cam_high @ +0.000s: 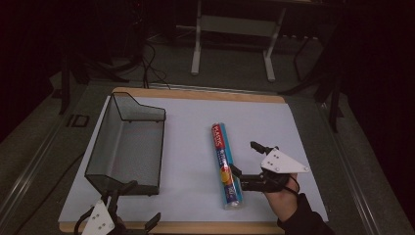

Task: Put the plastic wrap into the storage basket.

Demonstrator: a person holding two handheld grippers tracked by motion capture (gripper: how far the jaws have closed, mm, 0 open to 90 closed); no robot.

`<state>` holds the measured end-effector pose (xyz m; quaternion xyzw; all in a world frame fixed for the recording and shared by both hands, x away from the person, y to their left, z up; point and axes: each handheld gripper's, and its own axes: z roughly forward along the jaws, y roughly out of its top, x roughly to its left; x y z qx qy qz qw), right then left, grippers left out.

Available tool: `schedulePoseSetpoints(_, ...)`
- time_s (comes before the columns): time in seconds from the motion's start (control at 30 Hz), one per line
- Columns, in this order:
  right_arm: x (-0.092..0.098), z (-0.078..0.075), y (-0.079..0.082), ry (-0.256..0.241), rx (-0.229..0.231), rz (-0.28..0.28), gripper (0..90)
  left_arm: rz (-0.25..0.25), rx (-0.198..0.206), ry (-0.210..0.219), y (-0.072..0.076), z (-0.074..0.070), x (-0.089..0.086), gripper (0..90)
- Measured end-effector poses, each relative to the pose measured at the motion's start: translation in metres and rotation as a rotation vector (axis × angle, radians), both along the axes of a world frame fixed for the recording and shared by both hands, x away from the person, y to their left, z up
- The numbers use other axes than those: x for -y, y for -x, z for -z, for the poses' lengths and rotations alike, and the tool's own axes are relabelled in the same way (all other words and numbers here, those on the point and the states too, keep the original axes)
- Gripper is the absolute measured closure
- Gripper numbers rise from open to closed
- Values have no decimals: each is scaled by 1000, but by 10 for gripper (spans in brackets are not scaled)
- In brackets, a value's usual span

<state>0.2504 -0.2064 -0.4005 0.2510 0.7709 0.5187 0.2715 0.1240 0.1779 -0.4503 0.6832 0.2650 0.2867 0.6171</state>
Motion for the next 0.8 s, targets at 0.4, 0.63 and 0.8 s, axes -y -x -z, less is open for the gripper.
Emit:
schedulePoseSetpoints(0.4,-25,4,-33,7,-133,70,100,5,0,-9,0,0,1,25)
schedulePoseSetpoints(0.63,-37,6,-55,19,-285,124,96,10,0,-6,0,0,0,25)
schedulePoseSetpoints(0.8,-46,10,-67,51,-356,162,95,12,-1,-6,0,0,1,25)
